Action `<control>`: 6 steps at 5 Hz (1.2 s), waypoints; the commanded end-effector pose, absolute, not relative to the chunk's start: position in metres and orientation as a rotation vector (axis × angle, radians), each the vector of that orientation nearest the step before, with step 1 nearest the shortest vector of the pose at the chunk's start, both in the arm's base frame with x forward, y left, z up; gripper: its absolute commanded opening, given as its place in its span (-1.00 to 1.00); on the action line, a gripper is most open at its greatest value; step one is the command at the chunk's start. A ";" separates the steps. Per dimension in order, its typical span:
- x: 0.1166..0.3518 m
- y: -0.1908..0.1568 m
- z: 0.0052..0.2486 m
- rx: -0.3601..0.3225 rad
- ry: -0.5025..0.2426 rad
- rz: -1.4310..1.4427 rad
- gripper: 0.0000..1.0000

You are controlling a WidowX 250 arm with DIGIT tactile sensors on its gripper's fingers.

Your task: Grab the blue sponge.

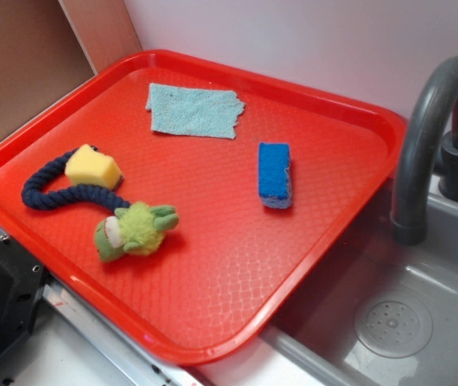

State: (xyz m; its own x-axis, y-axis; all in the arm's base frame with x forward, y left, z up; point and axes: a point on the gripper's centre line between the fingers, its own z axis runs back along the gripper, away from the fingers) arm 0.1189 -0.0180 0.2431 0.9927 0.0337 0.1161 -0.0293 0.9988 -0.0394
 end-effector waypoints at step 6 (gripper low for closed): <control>0.227 -0.058 0.182 -0.086 -0.221 0.577 1.00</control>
